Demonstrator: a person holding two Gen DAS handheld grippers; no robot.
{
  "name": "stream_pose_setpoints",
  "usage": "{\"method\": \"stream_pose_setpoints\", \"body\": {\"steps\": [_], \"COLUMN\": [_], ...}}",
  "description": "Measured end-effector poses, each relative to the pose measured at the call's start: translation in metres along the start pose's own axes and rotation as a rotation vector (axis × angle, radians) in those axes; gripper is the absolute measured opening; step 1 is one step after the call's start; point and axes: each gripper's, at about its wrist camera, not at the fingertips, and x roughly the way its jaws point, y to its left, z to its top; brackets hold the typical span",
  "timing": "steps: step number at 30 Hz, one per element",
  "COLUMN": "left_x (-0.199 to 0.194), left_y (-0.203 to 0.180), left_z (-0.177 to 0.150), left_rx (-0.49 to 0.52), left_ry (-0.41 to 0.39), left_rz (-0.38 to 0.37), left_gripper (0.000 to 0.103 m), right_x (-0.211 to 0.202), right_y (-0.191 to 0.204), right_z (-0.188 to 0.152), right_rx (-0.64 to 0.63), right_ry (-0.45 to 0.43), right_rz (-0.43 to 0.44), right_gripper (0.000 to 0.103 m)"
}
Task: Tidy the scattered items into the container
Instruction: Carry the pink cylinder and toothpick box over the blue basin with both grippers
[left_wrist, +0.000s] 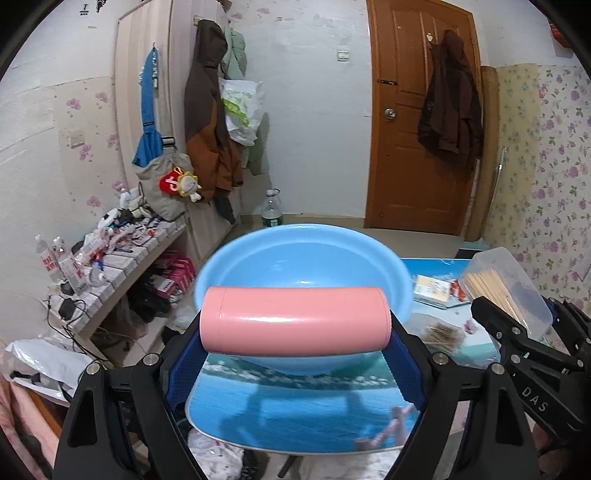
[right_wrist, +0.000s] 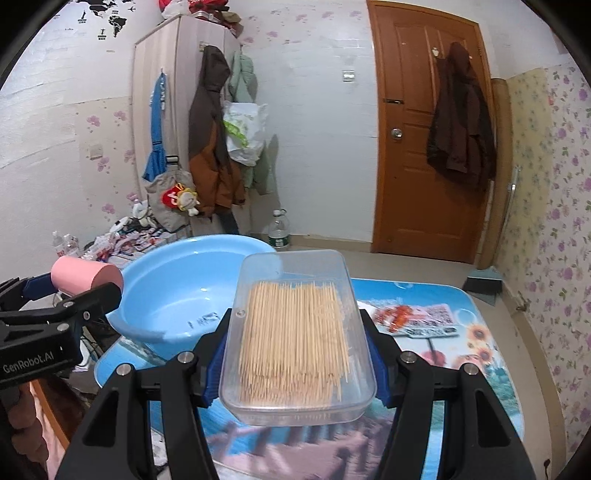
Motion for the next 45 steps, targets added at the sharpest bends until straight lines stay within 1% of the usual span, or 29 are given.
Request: {"method": "stream_pose_setpoints", "body": {"steps": [7, 11, 15, 18, 24, 29, 31, 39, 45], "left_x": [0.013, 0.02, 0.025, 0.027, 0.036, 0.055, 0.065, 0.109, 0.128], "left_y": [0.03, 0.041, 0.05, 0.057, 0.07, 0.069, 0.065, 0.037, 0.016], "left_z": [0.006, 0.01, 0.016, 0.02, 0.028, 0.036, 0.037, 0.033, 0.027], "left_rx": [-0.031, -0.034, -0.031, -0.035, -0.053, -0.047, -0.044, -0.012, 0.019], "left_ry": [0.018, 0.032, 0.03, 0.028, 0.037, 0.069, 0.095, 0.195, 0.248], "left_rz": [0.021, 0.029, 0.036, 0.041, 0.045, 0.032, 0.018, -0.024, -0.042], "left_gripper": [0.086, 0.086, 0.086, 0.086, 0.086, 0.086, 0.086, 0.086, 0.086], "right_x": [0.024, 0.035, 0.045, 0.056, 0.07, 0.078, 0.079, 0.088, 0.088], "right_y": [0.051, 0.073, 0.088, 0.097, 0.11, 0.109, 0.099, 0.066, 0.047], "right_z": [0.016, 0.026, 0.035, 0.04, 0.048, 0.056, 0.058, 0.07, 0.069], "right_rx": [-0.052, -0.068, -0.074, -0.062, -0.086, -0.078, -0.068, -0.033, -0.01], "right_ry": [0.024, 0.028, 0.034, 0.059, 0.081, 0.085, 0.087, 0.079, 0.071], "right_rz": [0.069, 0.088, 0.095, 0.1, 0.108, 0.086, 0.073, 0.019, 0.002], "right_gripper": [0.063, 0.063, 0.063, 0.063, 0.063, 0.063, 0.063, 0.063, 0.063]}}
